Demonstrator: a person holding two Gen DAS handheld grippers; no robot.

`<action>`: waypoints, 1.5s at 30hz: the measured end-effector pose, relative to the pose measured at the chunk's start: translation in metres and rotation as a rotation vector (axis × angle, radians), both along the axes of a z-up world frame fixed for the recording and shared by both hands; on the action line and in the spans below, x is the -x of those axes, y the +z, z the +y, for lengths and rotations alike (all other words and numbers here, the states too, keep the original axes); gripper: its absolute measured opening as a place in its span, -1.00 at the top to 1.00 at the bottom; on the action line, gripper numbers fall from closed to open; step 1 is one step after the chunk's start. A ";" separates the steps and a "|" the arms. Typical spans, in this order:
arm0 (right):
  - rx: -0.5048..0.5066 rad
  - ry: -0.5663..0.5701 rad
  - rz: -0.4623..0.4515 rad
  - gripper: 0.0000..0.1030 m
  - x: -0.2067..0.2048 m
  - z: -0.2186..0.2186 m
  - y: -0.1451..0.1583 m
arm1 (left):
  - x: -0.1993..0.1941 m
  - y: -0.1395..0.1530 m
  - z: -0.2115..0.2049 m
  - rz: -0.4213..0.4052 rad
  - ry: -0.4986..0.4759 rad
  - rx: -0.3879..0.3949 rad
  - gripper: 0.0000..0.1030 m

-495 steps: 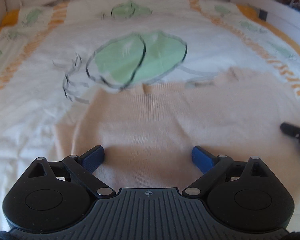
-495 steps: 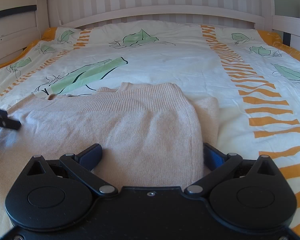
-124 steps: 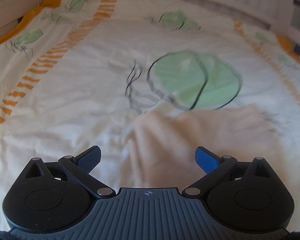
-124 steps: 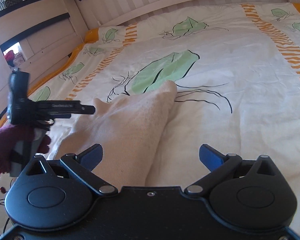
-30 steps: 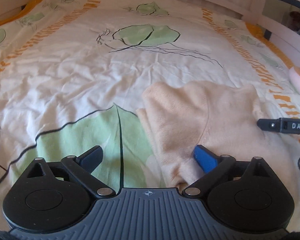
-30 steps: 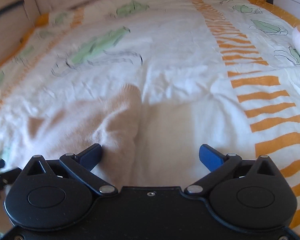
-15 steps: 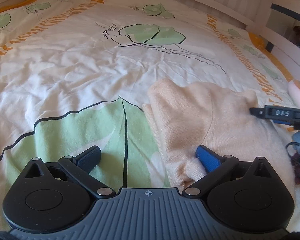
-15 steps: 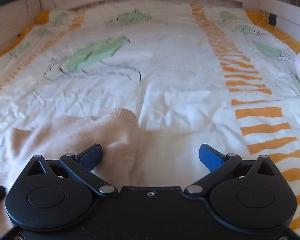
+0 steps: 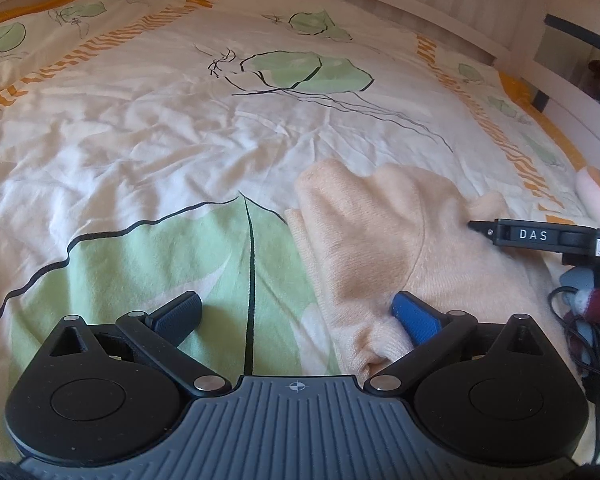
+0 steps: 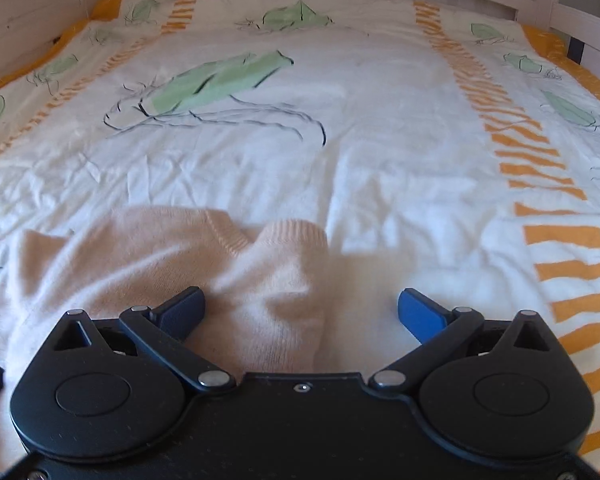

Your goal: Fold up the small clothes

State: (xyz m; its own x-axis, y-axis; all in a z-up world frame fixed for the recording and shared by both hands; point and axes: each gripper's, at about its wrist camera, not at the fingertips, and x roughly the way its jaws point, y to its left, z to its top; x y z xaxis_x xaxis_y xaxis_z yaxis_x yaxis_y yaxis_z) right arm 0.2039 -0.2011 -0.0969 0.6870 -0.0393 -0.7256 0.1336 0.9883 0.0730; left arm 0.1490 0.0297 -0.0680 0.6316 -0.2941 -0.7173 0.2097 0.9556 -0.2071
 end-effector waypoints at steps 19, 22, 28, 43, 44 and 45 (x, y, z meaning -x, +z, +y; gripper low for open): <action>-0.058 0.122 -0.174 -0.99 0.156 0.025 0.101 | 0.080 0.078 -0.015 -0.125 0.042 -0.047 -0.97; -0.087 0.087 -0.154 -0.99 0.177 0.029 0.099 | 0.095 0.084 -0.018 -0.132 0.045 -0.079 -0.97; 0.077 -0.101 -0.060 -0.99 0.199 0.034 0.095 | 0.118 0.088 -0.025 -0.117 0.060 -0.131 -0.97; 0.002 -0.065 -0.028 -0.98 0.221 0.039 0.091 | 0.141 0.083 -0.033 -0.016 0.109 -0.215 -0.96; 0.000 -0.062 -0.025 -0.98 0.221 0.039 0.090 | 0.142 0.084 -0.033 -0.018 0.107 -0.217 -0.96; -0.002 -0.060 -0.021 -0.98 0.222 0.040 0.090 | 0.143 0.085 -0.033 -0.021 0.107 -0.218 -0.96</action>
State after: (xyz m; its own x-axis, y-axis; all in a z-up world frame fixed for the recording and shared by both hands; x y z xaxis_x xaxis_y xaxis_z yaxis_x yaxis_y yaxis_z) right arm -0.0177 -0.1613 -0.0070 0.6986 -0.0791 -0.7112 0.1910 0.9784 0.0788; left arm 0.0060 -0.0035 0.0167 0.6662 -0.0645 -0.7430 0.1067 0.9943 0.0094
